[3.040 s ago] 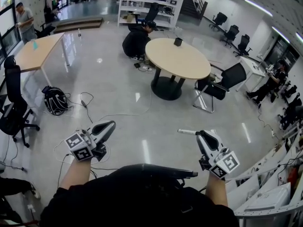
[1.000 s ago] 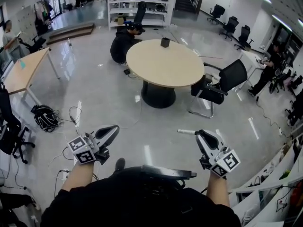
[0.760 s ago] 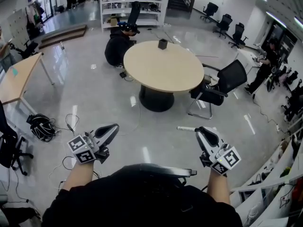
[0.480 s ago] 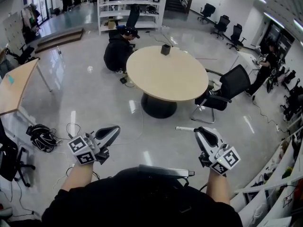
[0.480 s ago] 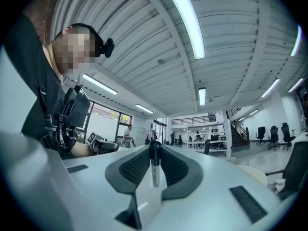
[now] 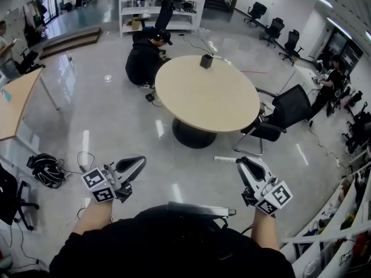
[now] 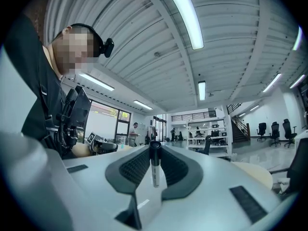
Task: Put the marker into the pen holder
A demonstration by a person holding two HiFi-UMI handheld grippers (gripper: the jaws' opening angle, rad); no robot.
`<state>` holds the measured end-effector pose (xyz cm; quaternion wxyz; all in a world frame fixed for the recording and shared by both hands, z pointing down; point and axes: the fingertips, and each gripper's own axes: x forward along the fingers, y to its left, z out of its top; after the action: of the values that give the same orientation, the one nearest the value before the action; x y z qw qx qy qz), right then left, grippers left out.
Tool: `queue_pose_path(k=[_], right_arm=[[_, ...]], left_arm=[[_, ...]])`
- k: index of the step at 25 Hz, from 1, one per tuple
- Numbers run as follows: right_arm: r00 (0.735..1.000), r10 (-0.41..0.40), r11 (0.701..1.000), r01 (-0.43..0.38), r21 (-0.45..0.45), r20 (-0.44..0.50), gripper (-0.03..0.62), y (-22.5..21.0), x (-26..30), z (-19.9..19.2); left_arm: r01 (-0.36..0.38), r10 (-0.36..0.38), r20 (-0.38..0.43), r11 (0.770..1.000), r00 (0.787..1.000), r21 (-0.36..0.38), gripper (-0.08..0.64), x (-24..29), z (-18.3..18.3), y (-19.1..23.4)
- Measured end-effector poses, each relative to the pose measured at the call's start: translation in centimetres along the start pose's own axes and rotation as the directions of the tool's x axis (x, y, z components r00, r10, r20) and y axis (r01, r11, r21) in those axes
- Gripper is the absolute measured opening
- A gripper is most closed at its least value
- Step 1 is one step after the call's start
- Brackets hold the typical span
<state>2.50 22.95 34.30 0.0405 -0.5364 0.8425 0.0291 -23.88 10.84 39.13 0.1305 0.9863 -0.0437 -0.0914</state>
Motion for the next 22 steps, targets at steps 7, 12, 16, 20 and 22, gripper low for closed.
queue_pose_path(k=[7,12,16,20,22], right_arm=[[0.997,0.072,0.997,-0.072,-0.010,0.015,0.077,-9.8,1.5,-1.0],[0.987,0.157,0.987,-0.156,-0.040,0.034,0.077,-16.9,2.7,0.6],[0.981,0.187,0.982,-0.185,-0.042,0.047,0.077,-21.7,1.8,1.0],[0.980,0.194,0.981,-0.194,-0.013,0.050,0.077,-25.5,1.3,-0.2],[0.981,0.189,0.982,-0.190,0.001,0.048,0.077,-27.1,1.6,-0.7]], left_arm=[[-0.075,0.074,0.023,0.996,0.997,0.044,-0.004,7.4,0.1,3.0],[-0.145,0.142,0.055,0.988,0.988,0.053,-0.004,13.0,0.4,4.0],[-0.152,0.149,0.060,0.987,0.987,0.047,-0.004,18.2,0.1,3.7],[-0.163,0.162,0.031,0.986,0.986,0.037,-0.003,21.6,-1.3,4.3],[-0.168,0.167,0.020,0.986,0.986,0.022,-0.004,22.8,-1.6,5.6]])
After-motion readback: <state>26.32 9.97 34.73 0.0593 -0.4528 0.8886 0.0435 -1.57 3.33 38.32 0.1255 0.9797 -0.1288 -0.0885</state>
